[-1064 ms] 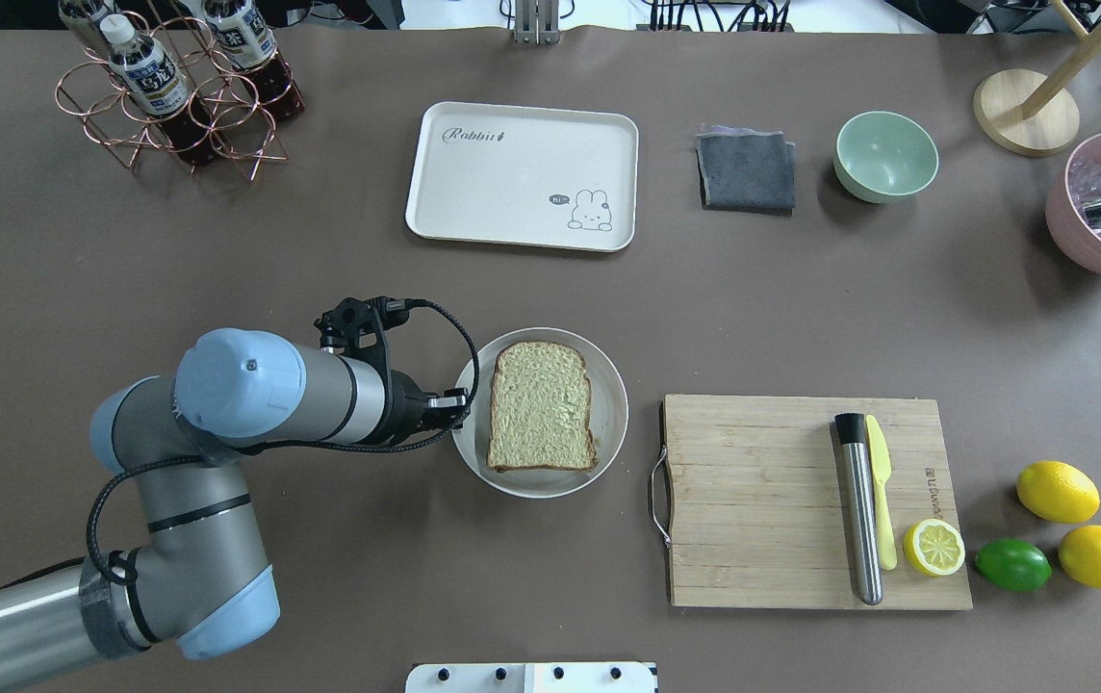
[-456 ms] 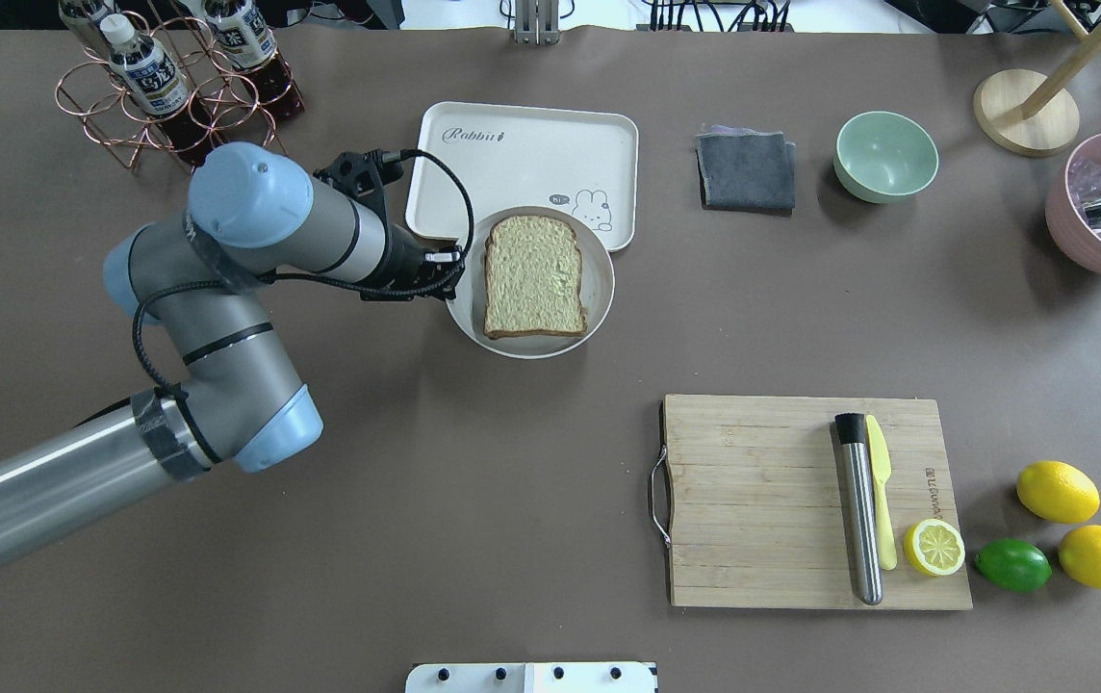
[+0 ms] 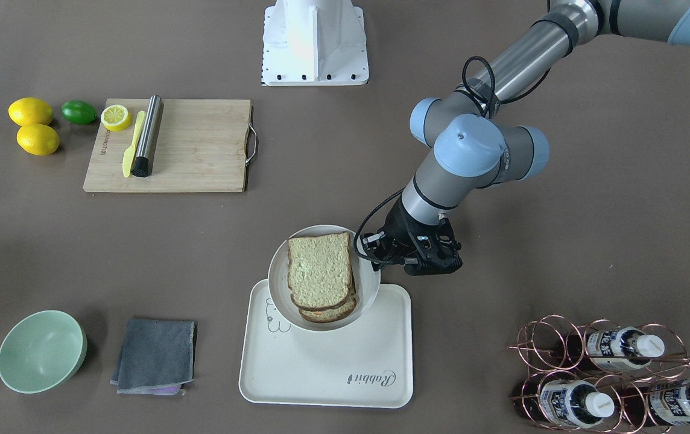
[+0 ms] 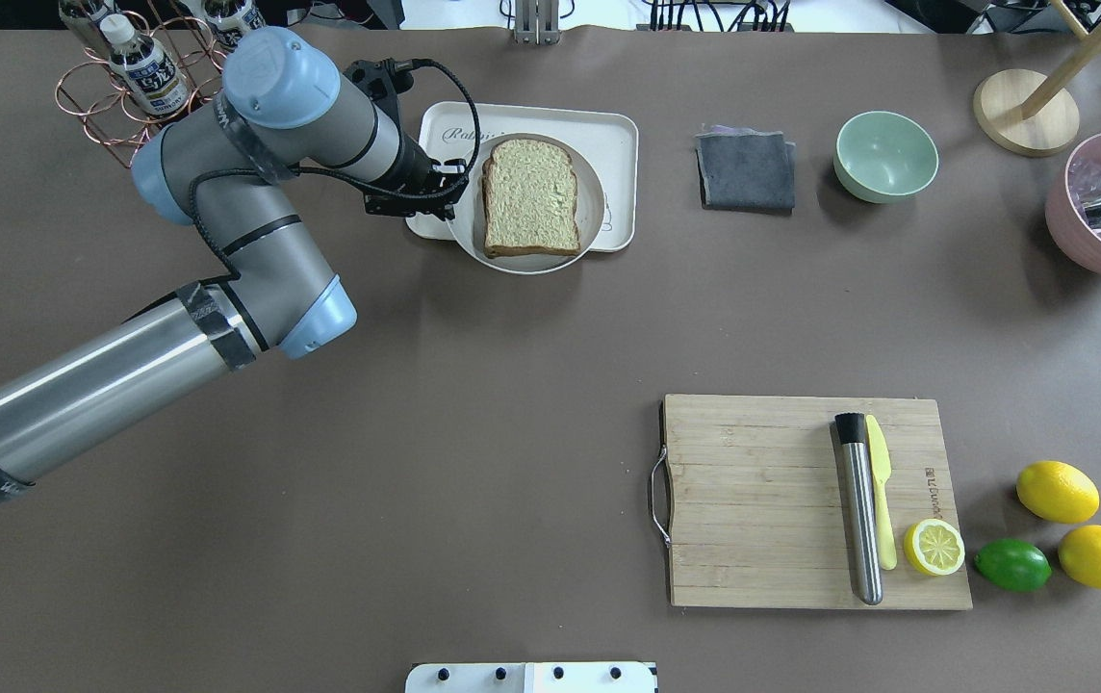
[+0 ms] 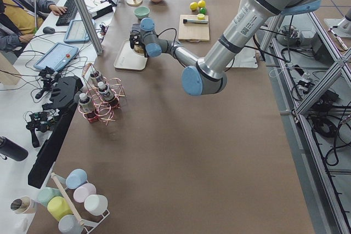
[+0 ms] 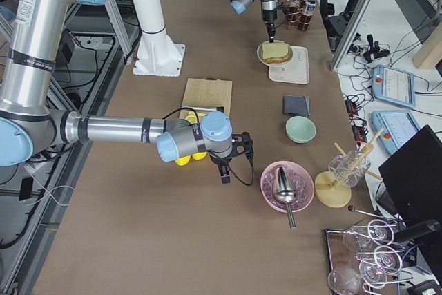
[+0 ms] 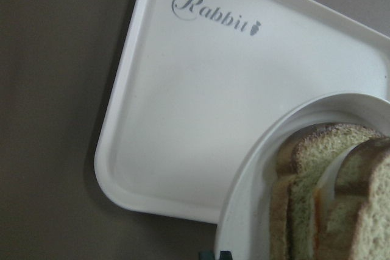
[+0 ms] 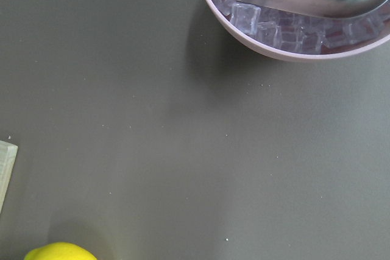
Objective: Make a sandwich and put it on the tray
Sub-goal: 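Slide the plate with the left gripper onto the white tray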
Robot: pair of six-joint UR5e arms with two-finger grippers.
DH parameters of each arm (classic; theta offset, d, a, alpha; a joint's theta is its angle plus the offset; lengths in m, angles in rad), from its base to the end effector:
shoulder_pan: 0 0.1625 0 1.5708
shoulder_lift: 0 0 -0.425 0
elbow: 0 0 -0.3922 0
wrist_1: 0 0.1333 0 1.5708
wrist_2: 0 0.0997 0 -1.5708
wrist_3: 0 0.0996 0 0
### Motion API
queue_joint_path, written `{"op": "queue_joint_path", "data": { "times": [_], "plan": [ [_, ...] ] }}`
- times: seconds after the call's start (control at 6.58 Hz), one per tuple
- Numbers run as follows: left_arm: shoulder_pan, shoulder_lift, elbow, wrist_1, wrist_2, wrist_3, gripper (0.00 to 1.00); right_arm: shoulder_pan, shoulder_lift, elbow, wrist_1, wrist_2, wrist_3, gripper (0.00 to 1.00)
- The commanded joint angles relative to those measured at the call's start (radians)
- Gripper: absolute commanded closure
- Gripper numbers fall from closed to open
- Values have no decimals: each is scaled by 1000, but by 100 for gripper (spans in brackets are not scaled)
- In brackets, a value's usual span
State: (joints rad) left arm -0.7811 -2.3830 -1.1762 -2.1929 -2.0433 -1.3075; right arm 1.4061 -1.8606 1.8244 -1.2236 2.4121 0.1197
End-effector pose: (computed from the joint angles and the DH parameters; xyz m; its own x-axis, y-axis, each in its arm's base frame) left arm 0.5019 -0.6214 0.2547 0.4379 -0.1078 -0.8925 0.2426 0.9701 0.0019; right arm -0.0050 -0.3902 0.6167 0.6343 -0.2198 0.7412 0.0809 0.9723 0.2191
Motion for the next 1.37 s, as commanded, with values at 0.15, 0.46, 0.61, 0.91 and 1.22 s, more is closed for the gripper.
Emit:
{"op": "queue_joint_path", "data": {
  "times": [0.15, 0.46, 0.61, 0.91, 1.22],
  "plan": [
    [-15, -94, 243, -126, -5, 33, 100, 1, 0, 9, 1, 13, 0, 1],
    [-29, -168, 355, -166, -3, 34, 100, -1, -6, 26, 1, 25, 2, 1],
    [-33, -189, 407, -201, 2, 34, 100, -1, -8, 30, 1, 27, 3, 1],
    [-36, -200, 438, -209, 5, 37, 100, -1, -5, 29, 1, 25, 3, 1],
    [-36, -203, 444, -249, 26, 36, 30, -1, -5, 29, 1, 25, 3, 1]
  ]
}}
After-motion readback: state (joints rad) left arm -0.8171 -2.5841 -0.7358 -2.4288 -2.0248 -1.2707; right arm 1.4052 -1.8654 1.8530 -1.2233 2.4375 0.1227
